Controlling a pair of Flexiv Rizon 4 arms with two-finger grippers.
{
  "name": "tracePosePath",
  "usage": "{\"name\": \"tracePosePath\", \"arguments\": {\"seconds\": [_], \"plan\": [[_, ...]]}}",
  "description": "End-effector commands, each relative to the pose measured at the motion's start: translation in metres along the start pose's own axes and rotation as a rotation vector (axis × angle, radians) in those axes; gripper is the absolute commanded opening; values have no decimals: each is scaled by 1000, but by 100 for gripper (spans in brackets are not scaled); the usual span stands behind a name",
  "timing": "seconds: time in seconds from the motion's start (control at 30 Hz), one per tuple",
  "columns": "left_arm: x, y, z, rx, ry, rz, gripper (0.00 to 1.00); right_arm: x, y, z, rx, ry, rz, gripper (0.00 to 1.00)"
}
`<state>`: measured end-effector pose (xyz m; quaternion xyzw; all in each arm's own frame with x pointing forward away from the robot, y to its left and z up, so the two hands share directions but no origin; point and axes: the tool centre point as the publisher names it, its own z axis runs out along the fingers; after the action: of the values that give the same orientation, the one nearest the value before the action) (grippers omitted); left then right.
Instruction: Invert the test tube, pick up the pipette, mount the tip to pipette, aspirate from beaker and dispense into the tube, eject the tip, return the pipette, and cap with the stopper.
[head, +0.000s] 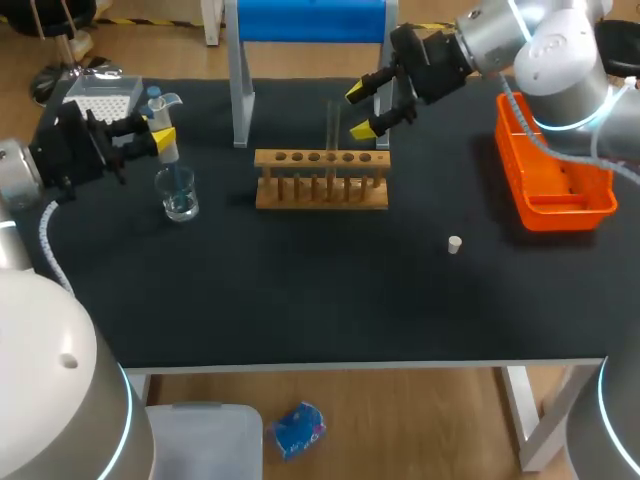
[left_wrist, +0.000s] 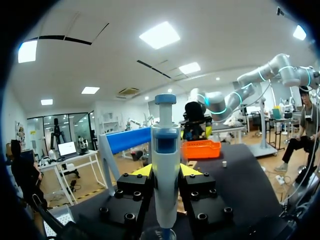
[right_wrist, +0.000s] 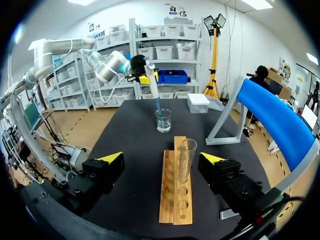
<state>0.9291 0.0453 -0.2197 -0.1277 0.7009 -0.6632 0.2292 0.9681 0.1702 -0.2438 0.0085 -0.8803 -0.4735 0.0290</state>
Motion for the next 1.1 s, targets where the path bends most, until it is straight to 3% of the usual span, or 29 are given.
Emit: {"name": "tracePosePath", "arguments": {"seconds": [0.03,0.73,1.1], "plan": [[-2,-4,0,-10,-4,-16,0,0,1,-1,4,1,1,100],[-11,-34,4,-31,-19,-27,0,0,1,-1,4,1,1,100],[-12,-35,3,-32,-28,-28,0,0,1,-1,4,1,1,100]]}}
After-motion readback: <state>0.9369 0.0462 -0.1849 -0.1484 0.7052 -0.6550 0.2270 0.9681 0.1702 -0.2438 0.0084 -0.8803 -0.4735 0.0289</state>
